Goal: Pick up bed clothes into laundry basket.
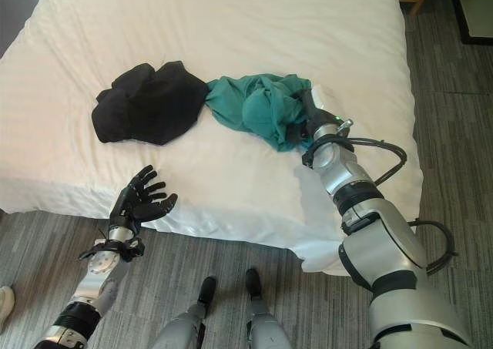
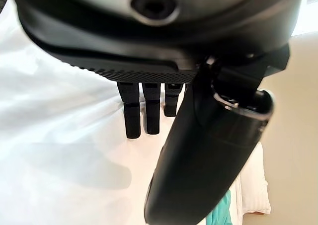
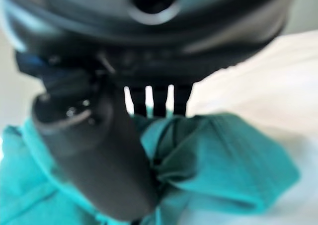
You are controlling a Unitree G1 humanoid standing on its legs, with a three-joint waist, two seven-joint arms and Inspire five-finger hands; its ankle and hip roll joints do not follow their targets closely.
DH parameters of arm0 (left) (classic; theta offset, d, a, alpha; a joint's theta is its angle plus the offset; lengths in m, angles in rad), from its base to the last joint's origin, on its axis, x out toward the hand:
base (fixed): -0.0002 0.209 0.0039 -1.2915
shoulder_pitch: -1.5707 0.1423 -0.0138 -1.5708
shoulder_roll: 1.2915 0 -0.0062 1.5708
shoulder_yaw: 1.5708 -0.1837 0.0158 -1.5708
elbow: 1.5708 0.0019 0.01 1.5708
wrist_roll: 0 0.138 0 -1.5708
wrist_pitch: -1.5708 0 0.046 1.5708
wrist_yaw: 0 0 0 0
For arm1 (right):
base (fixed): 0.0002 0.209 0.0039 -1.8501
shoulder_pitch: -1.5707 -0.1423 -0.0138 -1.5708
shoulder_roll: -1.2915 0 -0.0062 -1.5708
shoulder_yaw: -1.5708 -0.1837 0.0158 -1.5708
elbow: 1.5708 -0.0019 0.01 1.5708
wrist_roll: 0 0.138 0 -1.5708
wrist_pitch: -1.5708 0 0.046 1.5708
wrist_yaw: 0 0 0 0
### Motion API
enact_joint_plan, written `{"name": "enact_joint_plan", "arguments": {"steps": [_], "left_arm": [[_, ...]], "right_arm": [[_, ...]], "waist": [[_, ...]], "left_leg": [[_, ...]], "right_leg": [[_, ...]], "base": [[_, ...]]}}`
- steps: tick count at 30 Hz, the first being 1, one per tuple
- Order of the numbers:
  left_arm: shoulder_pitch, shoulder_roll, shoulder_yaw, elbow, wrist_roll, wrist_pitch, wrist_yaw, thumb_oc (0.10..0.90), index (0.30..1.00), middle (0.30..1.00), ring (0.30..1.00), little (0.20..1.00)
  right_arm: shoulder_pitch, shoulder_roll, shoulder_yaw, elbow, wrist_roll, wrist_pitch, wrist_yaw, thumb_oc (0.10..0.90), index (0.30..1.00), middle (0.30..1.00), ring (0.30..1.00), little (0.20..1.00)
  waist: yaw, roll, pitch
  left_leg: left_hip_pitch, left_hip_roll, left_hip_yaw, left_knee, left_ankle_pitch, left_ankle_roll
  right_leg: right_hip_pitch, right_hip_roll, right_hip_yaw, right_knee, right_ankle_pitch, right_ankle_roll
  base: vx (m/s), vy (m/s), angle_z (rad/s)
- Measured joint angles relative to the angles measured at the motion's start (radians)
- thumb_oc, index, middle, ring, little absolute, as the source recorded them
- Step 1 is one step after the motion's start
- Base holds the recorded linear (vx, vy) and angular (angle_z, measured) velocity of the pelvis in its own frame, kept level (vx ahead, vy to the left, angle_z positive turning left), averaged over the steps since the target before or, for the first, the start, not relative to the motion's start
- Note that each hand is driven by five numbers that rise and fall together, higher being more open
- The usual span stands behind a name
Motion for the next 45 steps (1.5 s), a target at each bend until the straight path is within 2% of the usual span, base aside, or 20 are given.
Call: {"name": "enact_joint_plan", "arguments": {"steps": [2,4,6,8,10,14,17,22,24,25,27,29,31,33,35,38,40,41,43,45], "left_arm": [[0.019,0.068,-0.003,-0.085,0.006,0.020,-0.003,0.800,0.900,0.900,0.900,0.900],[0.037,0.246,0.009,-0.223,0.013,0.030,-0.008,0.800,0.900,0.900,0.900,0.900],[0.036,0.380,0.106,-0.274,0.023,0.003,-0.016,0.800,0.900,0.900,0.900,0.900],[0.041,0.453,0.208,-0.307,0.036,-0.005,-0.021,0.800,0.900,0.900,0.900,0.900],[0.047,0.497,0.332,-0.352,0.041,-0.041,-0.019,0.800,0.900,0.900,0.900,0.900],[0.079,0.489,0.382,-0.459,0.032,-0.064,-0.049,0.800,0.900,0.900,0.900,0.900],[0.083,0.431,0.368,-0.451,0.034,-0.072,-0.044,0.800,0.900,0.900,0.900,0.900],[0.074,0.435,0.307,-0.283,0.343,0.023,0.109,0.800,0.900,0.900,0.900,0.900],[0.019,0.480,0.166,-0.192,0.535,0.107,0.165,0.800,0.900,0.900,0.900,0.900],[-0.060,0.512,0.040,-0.124,0.691,0.149,0.179,0.800,0.900,0.900,0.900,0.900],[-0.105,0.506,-0.008,-0.089,0.791,0.176,0.188,0.800,0.900,0.900,0.900,0.900],[-0.225,0.507,-0.120,-0.005,0.966,0.245,0.222,0.800,0.900,0.900,0.900,0.900],[-0.328,0.511,-0.206,0.051,1.045,0.290,0.226,0.800,0.900,0.900,0.900,0.900],[-0.400,0.525,-0.219,0.060,1.114,0.303,0.229,0.800,0.900,0.900,0.900,0.900],[-0.454,0.539,-0.236,0.063,1.136,0.320,0.233,0.800,0.900,0.900,0.900,0.900],[-0.541,0.544,-0.272,0.063,1.155,0.342,0.231,0.800,0.900,0.900,0.900,0.900],[-0.554,0.545,-0.272,0.070,1.173,0.347,0.216,0.800,0.900,0.900,0.900,0.900],[-0.554,0.544,-0.272,0.101,1.175,0.353,0.203,0.800,0.900,0.900,0.900,0.900],[-0.554,0.545,-0.272,0.141,1.191,0.368,0.170,0.800,0.900,0.900,0.900,0.900],[-0.554,0.545,-0.272,0.180,1.192,0.376,0.142,0.800,0.900,0.900,0.900,0.900]], "right_arm": [[0.046,-0.011,-0.054,-0.038,0.014,-0.002,-0.010,0.400,0.300,0.300,0.300,0.300],[0.158,-0.023,-0.152,-0.087,0.028,-0.022,-0.014,0.400,0.300,0.300,0.300,0.300],[0.245,-0.025,-0.229,-0.102,0.035,-0.031,-0.011,0.400,0.300,0.300,0.300,0.300],[0.303,-0.028,-0.291,-0.110,0.036,-0.044,0.003,0.400,0.300,0.300,0.300,0.300],[0.371,-0.031,-0.371,-0.102,0.058,-0.052,0.007,0.400,0.300,0.300,0.300,0.300],[0.438,-0.037,-0.464,-0.100,0.067,-0.070,0.012,0.400,0.300,0.300,0.300,0.300],[0.505,-0.013,-0.492,-0.099,0.067,-0.071,0.010,0.400,0.300,0.300,0.300,0.300],[0.556,0.103,-0.478,-0.065,0.055,-0.075,-0.021,0.400,0.300,0.300,0.300,0.300],[0.587,0.172,-0.449,-0.063,0.027,-0.089,-0.038,0.400,0.300,0.300,0.300,0.300],[0.609,0.208,-0.428,-0.063,0.012,-0.109,-0.039,0.400,0.300,0.300,0.300,0.300],[0.625,0.227,-0.398,-0.065,0.000,-0.123,-0.041,0.400,0.300,0.300,0.300,0.300],[0.687,0.254,-0.423,-0.064,-0.023,-0.165,-0.041,0.400,0.300,0.300,0.300,0.300],[0.740,0.263,-0.470,-0.063,-0.019,-0.179,-0.038,0.400,0.300,0.300,0.300,0.300],[0.809,0.249,-0.505,-0.062,-0.009,-0.196,-0.033,0.400,0.300,0.300,0.300,0.300],[0.849,0.231,-0.524,-0.024,-0.006,-0.196,-0.033,0.400,0.300,0.300,0.300,0.300],[0.930,0.187,-0.542,0.188,-0.007,-0.101,-0.012,0.400,0.300,0.300,0.300,0.300],[1.003,0.175,-0.555,0.295,-0.005,-0.026,0.006,0.400,0.300,0.300,0.300,0.300],[1.070,0.175,-0.563,0.368,0.002,0.027,0.023,0.400,0.300,0.300,0.300,0.300],[1.145,0.175,-0.563,0.394,0.015,0.061,0.052,0.400,0.300,0.300,0.300,0.300],[1.188,0.175,-0.563,0.407,0.016,0.079,0.062,0.400,0.300,0.300,0.300,0.300]], "waist": [[-0.008,-0.006,0.027],[-0.005,-0.009,0.043],[0.001,-0.009,0.044],[0.000,-0.008,0.044],[0.011,-0.005,0.039],[0.030,0.004,0.029],[0.037,-0.001,-0.018],[-0.001,-0.036,-0.073],[-0.024,-0.072,-0.100],[-0.051,-0.096,-0.113],[-0.090,-0.118,-0.122],[-0.117,-0.146,-0.134],[-0.124,-0.155,-0.139],[-0.152,-0.169,-0.147],[-0.152,-0.181,-0.151],[-0.146,-0.176,-0.145],[-0.145,-0.150,-0.129],[-0.150,-0.124,-0.106],[-0.161,-0.104,-0.081],[-0.192,-0.102,-0.060]], "left_leg": [[0.028,0.002,0.003,-0.015,0.010,-0.006],[0.072,0.007,0.007,-0.039,0.011,-0.004],[0.118,0.002,0.011,-0.048,0.011,-0.004],[0.147,-0.002,0.013,-0.054,0.009,-0.002],[0.166,-0.011,0.014,-0.054,0.002,0.001],[0.185,-0.022,0.016,-0.054,-0.010,0.020],[0.186,-0.024,0.016,-0.054,-0.011,0.020],[0.211,-0.017,0.031,-0.054,-0.032,0.036],[0.219,-0.006,0.066,-0.054,-0.054,0.045],[0.219,-0.003,0.081,-0.054,-0.056,0.049],[0.222,-0.004,0.103,-0.054,-0.057,0.049],[0.230,-0.005,0.132,-0.054,-0.057,0.051],[0.232,-0.003,0.133,-0.054,-0.059,0.054],[0.234,-0.006,0.141,-0.054,-0.062,0.052],[0.242,-0.006,0.148,-0.054,-0.062,0.052],[0.251,-0.006,0.147,-0.054,-0.062,0.051],[0.251,-0.006,0.148,-0.054,-0.062,0.051],[0.257,-0.006,0.155,-0.054,-0.062,0.051],[0.261,-0.005,0.159,-0.054,-0.062,0.051],[0.266,-0.004,0.161,-0.054,-0.062,0.051]], "right_leg": [[0.025,-0.001,-0.002,0.000,-0.003,0.001],[0.058,0.002,-0.001,0.000,-0.013,-0.002],[0.099,-0.006,0.002,-0.001,-0.028,0.001],[0.125,-0.012,0.003,-0.001,-0.036,0.001],[0.145,-0.023,0.005,-0.001,-0.042,0.007],[0.166,-0.034,0.002,-0.001,-0.046,0.013],[0.167,-0.041,0.004,-0.001,-0.051,0.019],[0.178,-0.026,0.019,-0.003,-0.055,0.013],[0.170,-0.011,0.051,0.005,-0.060,0.006],[0.157,-0.005,0.066,0.018,-0.060,0.006],[0.151,-0.003,0.085,0.019,-0.058,0.008],[0.149,-0.003,0.102,0.015,-0.055,0.010],[0.159,-0.004,0.103,0.016,-0.055,0.010],[0.157,-0.004,0.112,0.013,-0.057,0.011],[0.164,-0.005,0.115,0.009,-0.057,0.012],[0.181,-0.007,0.115,-0.001,-0.063,0.015],[0.185,-0.008,0.115,-0.001,-0.066,0.018],[0.190,-0.008,0.119,-0.001,-0.066,0.018],[0.189,-0.007,0.134,-0.001,-0.065,0.016],[0.186,-0.005,0.150,-0.001,-0.063,0.014]], "base": [[0.07,-0.063,0.09],[0.08,-0.068,0.02],[0.06,-0.071,-0.05],[0.04,-0.047,0.01],[0.03,-0.060,0.06],[0.02,-0.062,0.05],[0.03,-0.044,-0.01],[0.05,-0.034,-0.09],[0.06,-0.033,-0.45],[0.07,-0.020,-0.37],[0.05,-0.006,-0.36],[0.04,0.001,-0.40],[0.01,-0.003,-0.14],[0.01,-0.013,-0.09],[0.01,-0.010,-0.06],[0.01,-0.004,0.03],[0.01,0.007,-0.04],[0.01,0.029,-0.17],[0.01,0.030,-0.26],[0.01,0.024,-0.35]]}}
